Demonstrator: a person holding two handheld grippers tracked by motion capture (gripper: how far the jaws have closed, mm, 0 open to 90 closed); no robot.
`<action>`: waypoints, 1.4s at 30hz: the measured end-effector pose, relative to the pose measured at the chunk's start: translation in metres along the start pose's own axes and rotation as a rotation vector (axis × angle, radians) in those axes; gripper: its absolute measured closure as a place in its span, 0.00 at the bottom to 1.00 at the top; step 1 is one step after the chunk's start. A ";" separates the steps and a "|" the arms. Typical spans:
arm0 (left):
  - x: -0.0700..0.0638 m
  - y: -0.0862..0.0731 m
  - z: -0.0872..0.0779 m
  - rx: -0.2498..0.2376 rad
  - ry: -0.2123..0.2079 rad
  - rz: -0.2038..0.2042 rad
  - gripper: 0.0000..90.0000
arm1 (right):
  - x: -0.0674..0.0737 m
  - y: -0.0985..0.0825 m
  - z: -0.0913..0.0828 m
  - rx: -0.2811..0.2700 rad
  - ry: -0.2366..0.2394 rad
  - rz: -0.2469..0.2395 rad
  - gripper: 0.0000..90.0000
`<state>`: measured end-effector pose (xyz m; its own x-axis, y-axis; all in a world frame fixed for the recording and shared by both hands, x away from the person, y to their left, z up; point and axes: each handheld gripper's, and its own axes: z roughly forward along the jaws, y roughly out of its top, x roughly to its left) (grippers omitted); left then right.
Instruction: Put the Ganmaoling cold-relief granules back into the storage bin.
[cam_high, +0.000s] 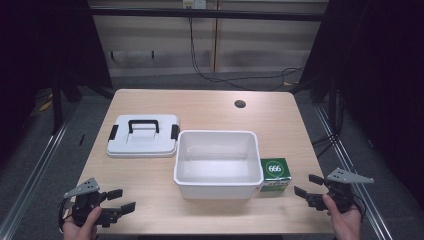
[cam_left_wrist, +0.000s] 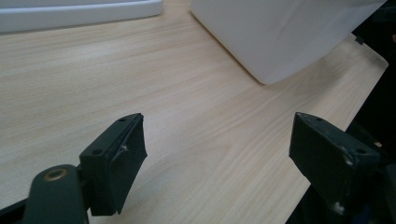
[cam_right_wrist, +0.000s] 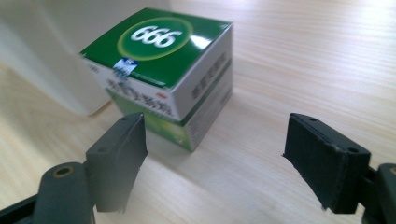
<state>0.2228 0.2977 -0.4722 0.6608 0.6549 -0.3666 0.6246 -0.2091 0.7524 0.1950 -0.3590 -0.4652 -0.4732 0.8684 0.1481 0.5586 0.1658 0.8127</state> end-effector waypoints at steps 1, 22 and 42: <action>0.000 0.000 0.000 -0.001 0.000 0.001 0.21 | 0.000 0.000 -0.001 -0.010 -0.004 0.006 0.20; 0.000 0.001 0.000 -0.001 -0.008 0.013 0.21 | 0.013 0.023 -0.003 0.002 0.038 -0.099 0.16; 0.000 0.000 -0.001 -0.007 -0.007 0.002 0.21 | 0.027 0.078 0.001 0.021 0.122 -0.241 0.15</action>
<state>0.2230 0.2984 -0.4715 0.6647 0.6498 -0.3687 0.6203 -0.2050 0.7571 0.2266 -0.3220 -0.3982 -0.6723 0.7400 0.0199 0.4331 0.3715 0.8212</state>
